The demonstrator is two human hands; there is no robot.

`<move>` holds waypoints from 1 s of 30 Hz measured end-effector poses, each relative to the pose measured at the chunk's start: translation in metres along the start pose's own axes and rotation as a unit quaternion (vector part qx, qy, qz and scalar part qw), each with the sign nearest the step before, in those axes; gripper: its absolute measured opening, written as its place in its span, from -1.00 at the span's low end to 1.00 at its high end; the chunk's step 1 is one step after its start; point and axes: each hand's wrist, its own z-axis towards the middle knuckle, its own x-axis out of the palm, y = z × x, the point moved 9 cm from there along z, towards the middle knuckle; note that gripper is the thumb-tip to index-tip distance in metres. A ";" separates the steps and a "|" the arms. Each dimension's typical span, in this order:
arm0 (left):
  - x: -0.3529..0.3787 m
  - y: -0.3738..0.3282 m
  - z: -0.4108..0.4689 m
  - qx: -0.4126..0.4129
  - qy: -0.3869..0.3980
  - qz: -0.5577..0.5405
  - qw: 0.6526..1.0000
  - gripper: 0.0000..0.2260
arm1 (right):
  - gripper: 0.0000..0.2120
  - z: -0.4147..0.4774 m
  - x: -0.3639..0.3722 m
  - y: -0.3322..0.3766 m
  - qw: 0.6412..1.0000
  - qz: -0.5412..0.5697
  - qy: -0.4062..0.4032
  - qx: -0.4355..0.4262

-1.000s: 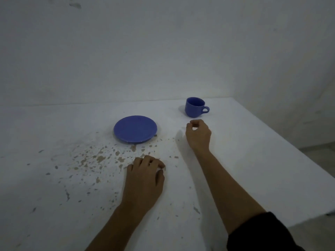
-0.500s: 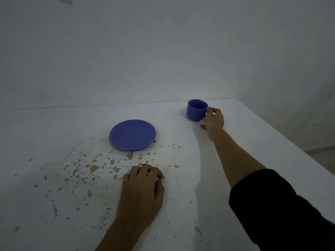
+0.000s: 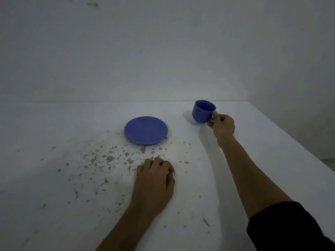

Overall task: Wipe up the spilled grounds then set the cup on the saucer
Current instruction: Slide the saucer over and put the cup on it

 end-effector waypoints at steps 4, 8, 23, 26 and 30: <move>-0.004 -0.001 -0.002 0.000 -0.001 -0.009 1.000 -0.85 | -0.80 -0.039 0.027 0.020 0.998 0.017 0.057 -0.027; -0.007 -0.001 -0.004 -0.003 -0.004 -0.019 1.000 -0.85 | -0.82 -0.079 0.068 0.034 0.990 0.019 0.132 -0.045; -0.014 -0.003 -0.007 -0.001 -0.025 -0.027 0.999 -0.77 | -0.81 -0.119 0.138 0.032 0.974 -0.024 0.223 -0.033; -0.015 -0.004 -0.006 0.002 -0.027 -0.029 0.999 -0.72 | -0.82 -0.118 0.138 0.032 0.971 -0.026 0.233 -0.040; -0.015 -0.003 -0.006 0.000 -0.029 -0.024 0.999 -0.73 | -0.86 -0.114 0.140 0.033 0.967 -0.032 0.248 -0.043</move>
